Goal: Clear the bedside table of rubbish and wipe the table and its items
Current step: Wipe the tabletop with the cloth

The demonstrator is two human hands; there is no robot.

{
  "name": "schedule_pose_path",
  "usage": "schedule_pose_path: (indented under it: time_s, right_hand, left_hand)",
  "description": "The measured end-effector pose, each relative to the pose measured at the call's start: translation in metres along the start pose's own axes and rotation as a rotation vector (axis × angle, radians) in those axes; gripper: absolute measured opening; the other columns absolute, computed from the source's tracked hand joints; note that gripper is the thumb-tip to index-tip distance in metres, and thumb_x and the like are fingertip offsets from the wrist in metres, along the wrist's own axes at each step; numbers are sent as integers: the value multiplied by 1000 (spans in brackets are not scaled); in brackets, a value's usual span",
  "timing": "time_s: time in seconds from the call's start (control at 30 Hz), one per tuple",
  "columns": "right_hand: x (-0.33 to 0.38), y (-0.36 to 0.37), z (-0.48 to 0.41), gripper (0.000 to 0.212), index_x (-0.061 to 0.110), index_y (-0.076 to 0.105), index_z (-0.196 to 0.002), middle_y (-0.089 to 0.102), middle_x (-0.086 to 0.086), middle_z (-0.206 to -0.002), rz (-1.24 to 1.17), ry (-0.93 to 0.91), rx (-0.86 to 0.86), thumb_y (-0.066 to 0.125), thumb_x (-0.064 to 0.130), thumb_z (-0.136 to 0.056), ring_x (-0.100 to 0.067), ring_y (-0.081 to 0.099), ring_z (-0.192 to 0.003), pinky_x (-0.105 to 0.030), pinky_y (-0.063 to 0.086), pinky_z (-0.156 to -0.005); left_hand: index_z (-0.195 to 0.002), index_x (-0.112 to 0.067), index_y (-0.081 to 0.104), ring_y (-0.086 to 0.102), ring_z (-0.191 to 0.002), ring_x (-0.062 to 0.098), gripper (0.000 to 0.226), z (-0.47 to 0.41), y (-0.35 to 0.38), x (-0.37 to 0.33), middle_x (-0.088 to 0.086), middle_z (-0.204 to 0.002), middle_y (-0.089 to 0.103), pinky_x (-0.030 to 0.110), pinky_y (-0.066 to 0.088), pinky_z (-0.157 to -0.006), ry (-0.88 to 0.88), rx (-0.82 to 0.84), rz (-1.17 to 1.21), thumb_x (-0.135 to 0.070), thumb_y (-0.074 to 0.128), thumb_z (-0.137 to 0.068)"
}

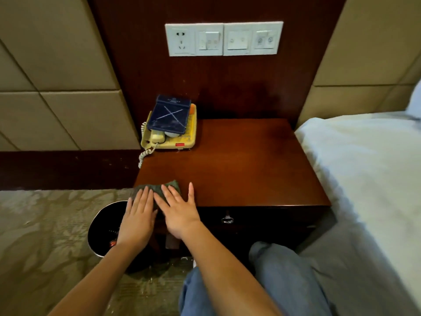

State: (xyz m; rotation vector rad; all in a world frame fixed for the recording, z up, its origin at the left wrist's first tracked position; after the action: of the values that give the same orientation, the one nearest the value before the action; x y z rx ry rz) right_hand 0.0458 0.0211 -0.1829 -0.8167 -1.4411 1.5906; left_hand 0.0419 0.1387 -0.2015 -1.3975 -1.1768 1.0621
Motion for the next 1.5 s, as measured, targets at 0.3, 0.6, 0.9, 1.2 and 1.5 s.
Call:
schedule_pose_path:
  time_s: [0.3,0.6,0.9,1.2,1.5]
  right_hand:
    - [-135,12,95,62,25,-6,-152,-14,1,-160,17,154,-63,32,27,-102,-14,-11,-147,-63,-20,-105]
    - [-255,15,192,63,27,-12,-151,-18,3,-159,41,451,-45,28,26,-101,-14,-14,-146,-55,-20,-108]
    - [-314,11,231,63,16,-12,-151,4,0,-161,145,663,98,25,22,-100,-14,6,-147,-44,-43,-81]
    - [-337,17,234,65,11,2,-152,8,-2,-160,165,646,161,31,32,-97,-15,1,-148,-38,-48,-80]
    - [-255,-9,168,63,14,-4,-152,-7,-13,-159,-104,548,99,10,42,-97,-24,-3,-148,-34,-2,-117]
  left_hand:
    - [-119,6,61,60,-115,30,52,-29,0,-157,21,-125,60,46,45,-95,387,18,-154,-30,65,-83]
    - [-149,-3,-8,-9,-146,22,61,-42,0,-325,12,-158,-12,34,-5,-117,547,171,-162,-36,16,-104]
    - [-149,-1,-6,-11,-146,24,59,-53,-2,-417,14,-158,-11,34,-9,-116,651,225,-132,-27,19,-103]
    - [-149,0,-2,-6,-147,24,56,-56,6,-433,15,-159,-6,35,-4,-118,735,234,-65,-21,20,-102]
    - [-150,-3,-4,-7,-147,21,56,-76,-1,-319,11,-159,-10,34,-1,-119,594,334,31,-29,14,-104]
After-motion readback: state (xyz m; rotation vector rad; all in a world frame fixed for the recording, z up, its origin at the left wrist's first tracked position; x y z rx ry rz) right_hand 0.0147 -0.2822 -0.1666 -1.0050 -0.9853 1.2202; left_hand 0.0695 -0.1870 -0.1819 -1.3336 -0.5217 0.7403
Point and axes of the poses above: each hand's wrist, its own z-axis away from the middle knuckle, its own y-axis out of the palm, x = y × z, the point moved 4 cm from there along -z, towards the middle knuckle
